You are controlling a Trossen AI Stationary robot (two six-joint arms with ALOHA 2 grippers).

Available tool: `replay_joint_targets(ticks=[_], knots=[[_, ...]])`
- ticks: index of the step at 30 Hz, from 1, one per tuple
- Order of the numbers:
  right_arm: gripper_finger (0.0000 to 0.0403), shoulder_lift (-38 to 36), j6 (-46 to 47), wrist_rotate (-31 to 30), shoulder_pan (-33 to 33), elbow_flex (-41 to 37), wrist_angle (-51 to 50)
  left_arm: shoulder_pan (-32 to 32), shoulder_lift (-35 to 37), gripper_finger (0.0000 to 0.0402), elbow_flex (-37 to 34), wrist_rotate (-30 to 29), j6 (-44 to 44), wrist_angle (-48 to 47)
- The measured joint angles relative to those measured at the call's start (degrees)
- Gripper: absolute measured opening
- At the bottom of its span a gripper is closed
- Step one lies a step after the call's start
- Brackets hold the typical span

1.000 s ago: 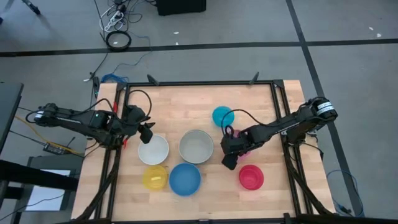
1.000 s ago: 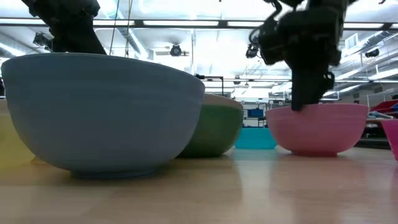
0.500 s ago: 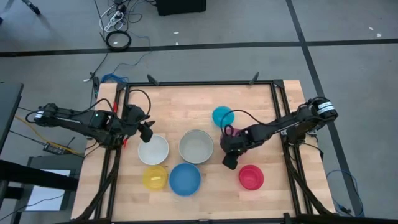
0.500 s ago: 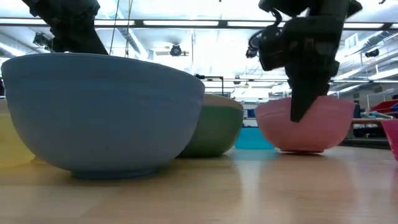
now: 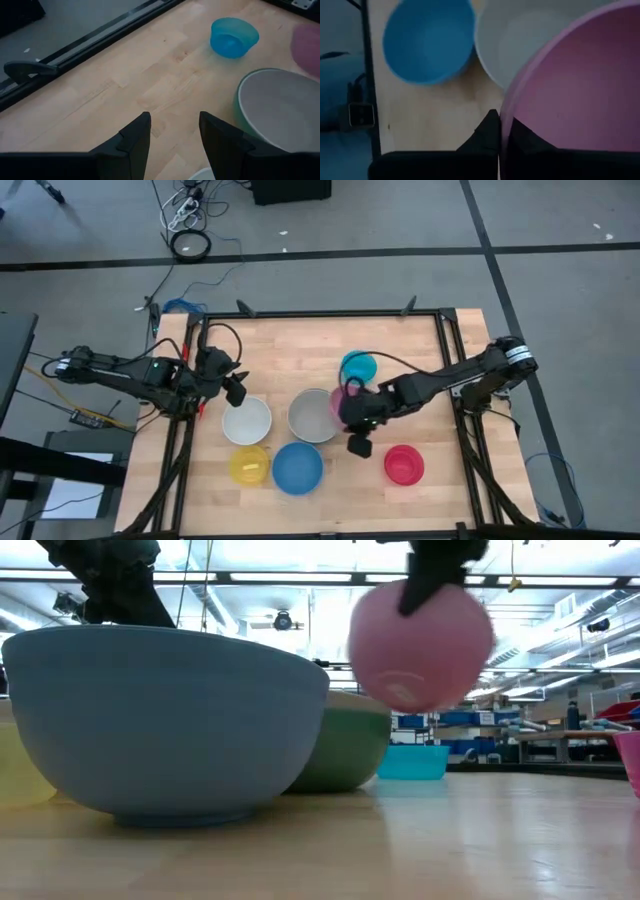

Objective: Nest bowls inside each other
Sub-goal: Stack the pink bowl on top of the gray bowl, then stack the blue bowl on top of the pink bowl

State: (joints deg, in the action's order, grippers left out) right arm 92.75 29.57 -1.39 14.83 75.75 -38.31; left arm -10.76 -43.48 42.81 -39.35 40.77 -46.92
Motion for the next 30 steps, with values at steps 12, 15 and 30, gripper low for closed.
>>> replay_joint_targets(ticks=[12,15,30], knots=[[0.0020,6.7,-8.9,0.8,-2.6,0.0,14.6,0.0,0.0,0.0177,0.0,0.0,0.0,0.4],[0.0052,6.6,-9.0,1.6,-2.6,0.0,15.2,0.0,0.0,0.0177,0.0,0.0,0.0,0.5],[0.0157,5.1,-4.3,6.1,-0.8,1.1,15.6,0.0,0.0,0.0177,0.0,1.3,1.1,1.1]])
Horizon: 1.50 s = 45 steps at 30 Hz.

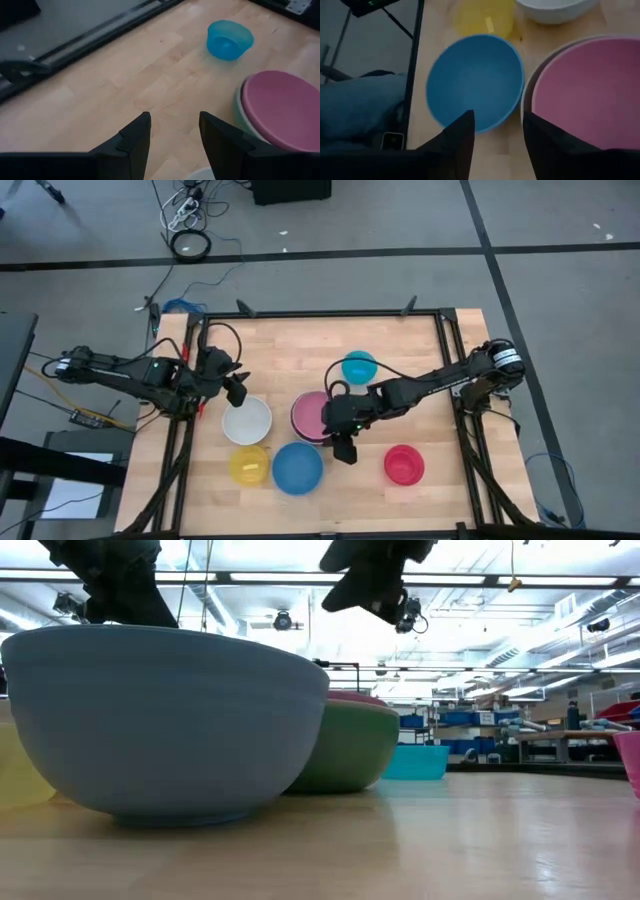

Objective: Nest bowls inside each other
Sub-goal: Stack the blue bowl on top of the pink bowl

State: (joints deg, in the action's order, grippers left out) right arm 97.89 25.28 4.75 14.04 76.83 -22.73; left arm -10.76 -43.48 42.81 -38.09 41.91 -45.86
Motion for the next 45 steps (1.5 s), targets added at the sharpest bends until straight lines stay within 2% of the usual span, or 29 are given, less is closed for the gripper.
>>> replay_joint_targets(ticks=[5,8,13,18,25,28,38,42,45], knots=[[0.0153,-0.1,8.3,-0.9,2.3,0.2,-3.1,-0.7,-0.2,0.0177,0.0,11.3,3.7,0.2],[0.0153,0.4,15.1,-0.9,4.3,0.3,-4.2,-2.1,-1.1,0.0177,0.0,15.1,6.4,0.1],[0.0153,1.3,24.6,-6.5,7.2,0.0,-4.8,-4.3,-3.1,0.0177,0.0,15.4,8.1,1.6],[0.0156,5.2,31.7,-10.6,8.8,0.0,-3.1,-7.2,-5.5,0.0177,0.0,15.7,7.7,8.4],[0.0170,12.4,39.3,-9.4,10.0,0.0,3.5,-12.8,-7.5,0.0177,0.0,15.9,6.8,15.9],[0.0172,13.6,41.4,-9.6,10.8,0.0,7.3,-14.8,-8.3,0.0177,0.0,15.4,6.7,17.3],[0.0169,14.4,45.7,-15.3,10.8,0.1,8.0,-17.7,-13.6,0.0177,0.0,15.0,8.5,19.7],[0.0168,16.2,46.0,-15.6,10.1,0.1,8.8,-18.0,-15.9,0.0177,0.0,14.8,9.3,20.4],[0.0150,17.4,46.1,-14.9,9.7,0.0,9.8,-18.2,-17.1,0.0177,0.0,14.8,9.2,21.1]])
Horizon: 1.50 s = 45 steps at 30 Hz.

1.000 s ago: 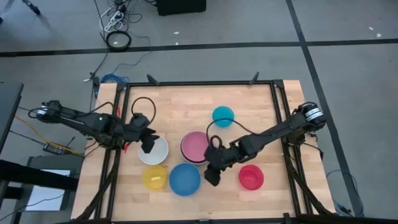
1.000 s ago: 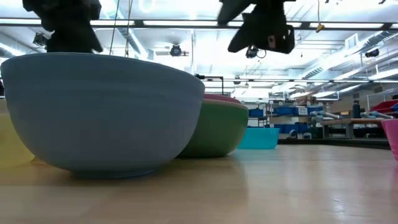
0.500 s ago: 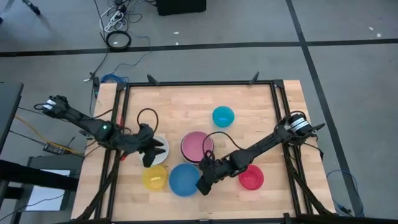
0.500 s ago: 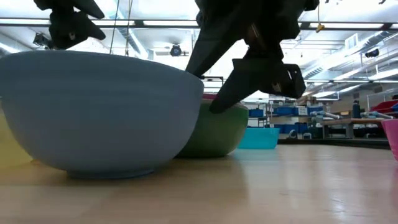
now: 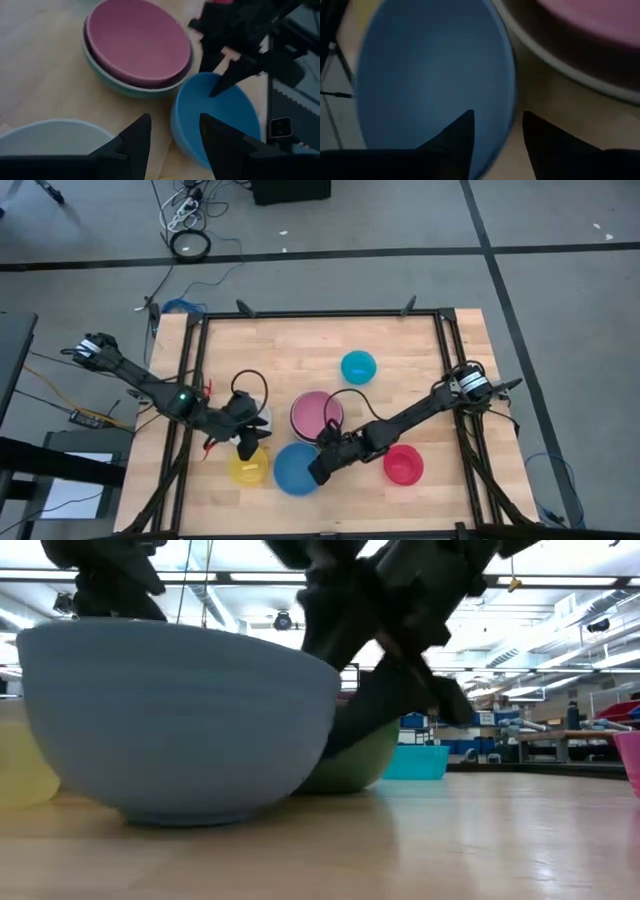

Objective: Nest bowls inside each other
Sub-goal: Stack the blue bowl on top of the pink bowl

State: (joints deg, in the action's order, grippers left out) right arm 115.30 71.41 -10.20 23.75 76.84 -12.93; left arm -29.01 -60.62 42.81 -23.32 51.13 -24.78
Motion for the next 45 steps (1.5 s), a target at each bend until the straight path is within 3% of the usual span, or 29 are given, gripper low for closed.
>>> replay_joint_targets(ticks=[7,12,15,22,30,34,39,45], knots=[[0.0015,-0.9,-5.3,1.1,0.3,0.0,-0.3,0.1,-0.2,0.0177,0.0,-0.1,-1.7,1.4],[0.0003,-4.9,-7.8,1.6,0.8,0.0,-0.6,0.1,0.0,0.0177,0.0,-0.3,-2.9,2.0],[0.0001,-9.6,-10.2,-1.3,1.0,0.0,-2.5,0.1,0.0,0.0177,0.0,-0.6,-2.9,2.9],[0.0001,-19.1,-16.2,-10.4,-4.7,0.0,-18.6,0.1,0.0,0.0177,0.0,-0.7,-7.7,12.8],[0.0003,-18.0,-28.0,-7.5,-16.5,0.0,-23.1,0.1,0.0,0.0177,0.0,-0.6,-14.4,23.8],[0.0036,-17.9,-32.1,-4.2,-18.8,0.0,-20.8,0.1,0.3,0.0177,0.0,-1.1,-14.8,23.2],[0.0092,-18.0,-34.0,-3.4,-19.6,0.0,-21.7,0.1,1.6,0.0177,0.0,-5.9,-15.6,21.2],[0.0137,-18.4,-35.8,-3.3,-20.2,0.0,-23.5,0.9,4.5,0.0177,0.0,-10.0,-14.3,12.8]])
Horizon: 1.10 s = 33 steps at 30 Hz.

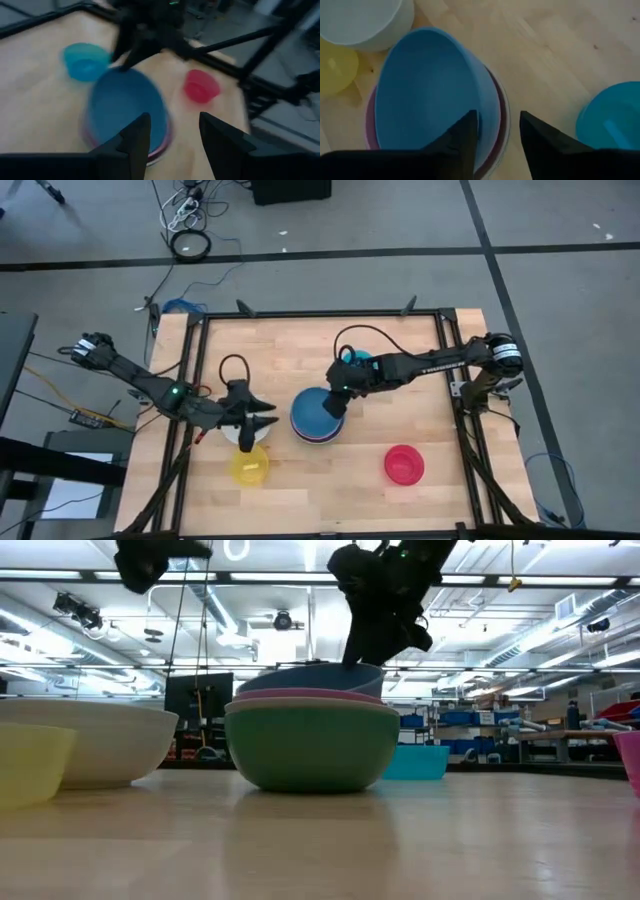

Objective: Nest bowls inside each other
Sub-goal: Stack the blue bowl on top of the pink bowl

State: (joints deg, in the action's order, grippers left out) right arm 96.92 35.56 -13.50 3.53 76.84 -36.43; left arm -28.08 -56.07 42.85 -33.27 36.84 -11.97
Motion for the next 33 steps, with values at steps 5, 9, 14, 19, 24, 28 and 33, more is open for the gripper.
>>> replay_joint_targets(ticks=[5,9,14,19,24,28,33], knots=[[0.0144,-2.2,-5.4,-5.1,1.0,0.0,-0.9,1.7,2.8,0.0177,0.0,-2.9,7.7,-14.7],[0.0136,-3.6,-8.6,-11.7,2.1,0.0,0.6,2.5,3.4,0.0177,0.0,-3.0,11.7,-21.1],[0.0124,-2.7,-11.1,-11.4,1.0,0.1,4.2,3.6,3.3,0.0177,0.0,-4.0,11.5,-20.7],[0.0117,0.9,-11.2,-9.0,0.5,0.1,4.1,4.8,3.3,0.0177,0.0,-6.0,11.4,-20.7],[0.0116,4.4,-10.4,-8.5,1.3,0.0,3.9,5.3,3.3,0.0177,0.0,-6.0,11.3,-20.8],[0.0116,3.8,-11.2,-11.3,1.9,0.0,3.8,5.3,3.3,0.0177,0.0,-6.0,11.2,-20.8],[0.0116,-1.4,-13.8,-14.5,2.4,0.0,7.4,5.3,3.3,0.0177,0.0,-6.0,11.2,-20.8]])
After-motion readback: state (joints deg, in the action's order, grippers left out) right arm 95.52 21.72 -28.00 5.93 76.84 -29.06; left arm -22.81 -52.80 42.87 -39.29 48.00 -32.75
